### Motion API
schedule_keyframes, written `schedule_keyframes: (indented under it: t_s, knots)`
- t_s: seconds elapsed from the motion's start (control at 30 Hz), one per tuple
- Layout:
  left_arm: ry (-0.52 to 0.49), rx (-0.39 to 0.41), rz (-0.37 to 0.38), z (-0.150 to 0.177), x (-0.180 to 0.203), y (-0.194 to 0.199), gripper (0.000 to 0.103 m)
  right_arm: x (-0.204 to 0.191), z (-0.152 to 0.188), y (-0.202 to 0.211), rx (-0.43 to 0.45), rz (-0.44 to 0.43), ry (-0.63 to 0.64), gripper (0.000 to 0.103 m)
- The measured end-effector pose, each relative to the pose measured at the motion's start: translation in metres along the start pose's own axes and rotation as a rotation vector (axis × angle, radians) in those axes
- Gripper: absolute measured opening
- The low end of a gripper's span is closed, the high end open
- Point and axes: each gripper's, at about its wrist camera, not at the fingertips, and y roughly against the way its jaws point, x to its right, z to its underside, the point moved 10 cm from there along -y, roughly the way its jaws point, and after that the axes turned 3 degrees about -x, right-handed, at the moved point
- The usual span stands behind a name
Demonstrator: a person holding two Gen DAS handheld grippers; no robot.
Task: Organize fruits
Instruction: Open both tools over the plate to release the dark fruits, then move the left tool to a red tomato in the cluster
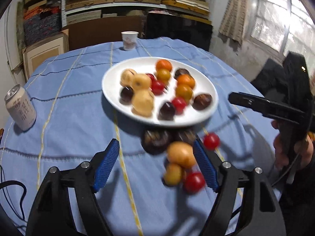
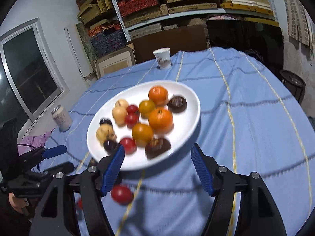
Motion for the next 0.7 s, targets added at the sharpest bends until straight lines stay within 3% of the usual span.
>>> schedule_keyframes:
  t_s: [0.13, 0.23, 0.4, 0.53, 0.7]
  knots:
    - [-0.034, 0.013, 0.01, 0.022, 0.025, 0.014, 0.074, 0.007, 0.031, 0.0, -0.018, 0.045, -0.007, 0.072]
    - [-0.055, 0.028, 0.002, 0.028, 0.04, 0.017, 0.073, 0.009, 0.029, 0.006, 0.012, 0.047, -0.028, 0.076]
    - [-0.067, 0.029, -0.015, 0.038, 0.054, 0.011, 0.063, 0.015, 0.034, -0.001, -0.026, 0.089, -0.035, 0.078]
    - [-0.06, 0.007, -0.01, 0.043, 0.058, 0.0, 0.046, 0.018, 0.036, 0.001, -0.018, 0.089, -0.045, 0.078]
    - [-0.058, 0.006, 0.013, 0.044, 0.062, -0.003, 0.042, 0.025, 0.037, 0.002, -0.018, 0.074, -0.077, 0.078]
